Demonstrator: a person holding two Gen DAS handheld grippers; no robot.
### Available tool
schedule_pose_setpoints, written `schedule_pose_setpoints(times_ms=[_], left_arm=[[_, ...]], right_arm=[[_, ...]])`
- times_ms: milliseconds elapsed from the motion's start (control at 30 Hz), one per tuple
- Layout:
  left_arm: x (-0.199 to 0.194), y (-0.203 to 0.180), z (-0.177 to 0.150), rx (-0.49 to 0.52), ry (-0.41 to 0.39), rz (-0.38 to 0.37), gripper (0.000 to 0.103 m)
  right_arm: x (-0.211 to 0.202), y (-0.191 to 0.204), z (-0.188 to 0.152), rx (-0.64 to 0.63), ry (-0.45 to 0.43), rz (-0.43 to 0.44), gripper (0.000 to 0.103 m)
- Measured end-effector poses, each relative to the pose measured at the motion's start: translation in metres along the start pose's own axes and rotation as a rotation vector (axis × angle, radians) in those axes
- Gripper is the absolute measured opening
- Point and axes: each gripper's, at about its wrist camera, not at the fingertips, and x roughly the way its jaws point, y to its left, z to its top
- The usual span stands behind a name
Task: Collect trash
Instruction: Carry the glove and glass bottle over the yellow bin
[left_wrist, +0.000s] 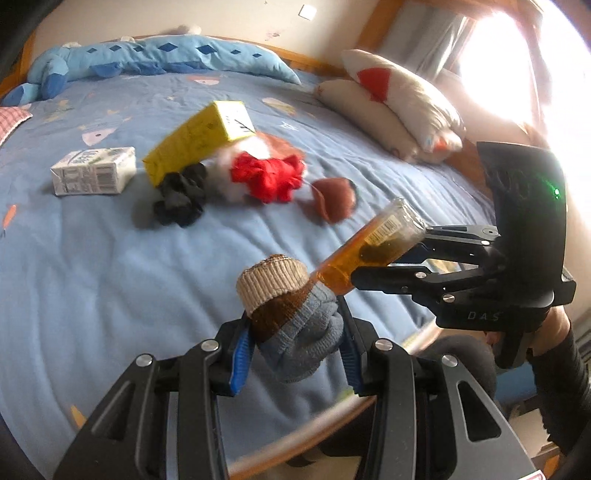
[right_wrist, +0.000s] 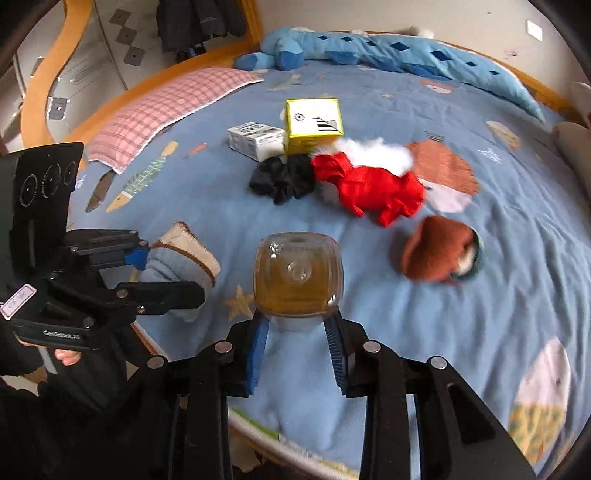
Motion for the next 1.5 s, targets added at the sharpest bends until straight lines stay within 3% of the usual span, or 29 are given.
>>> schedule_pose_setpoints(times_ms=[200,400,567,767,1033,1300,1500], left_arm=[[-0.009,-0.015,-0.007,0.013,-0.005,-0.019,0.041],[-0.019,-0.037,-0.01,0.062,-0.003,-0.046,0.041],[-0.022,-0.076,-0.01,0.153,0.005,-0.123,0.041],[-0.013,-0.137,-0.019,0.261,0.047,-0.26,0.041],[0.004,-0.219,-0.055,0.408,0.154,-0.416,0.041],[0.014,-0.274,-0.093,0.541,0.243,-0.471,0.041],[0.026,-0.3,-0.122,0.595,0.32,-0.498,0.041]], right_arm=[[-0.015,-0.012,-0.012,0.094,-0.055,-0.02,0.031],[-0.056,-0.017,-0.031,0.157,-0.147,-0.023,0.031],[-0.103,-0.018,-0.063,0.225,-0.217,-0.061,0.031],[-0.171,-0.011,-0.126,0.318,-0.272,-0.172,0.031],[-0.232,0.003,-0.213,0.457,-0.283,-0.331,0.031],[-0.257,0.015,-0.289,0.597,-0.23,-0.44,0.031],[-0.263,0.023,-0.334,0.687,-0.208,-0.461,0.031]])
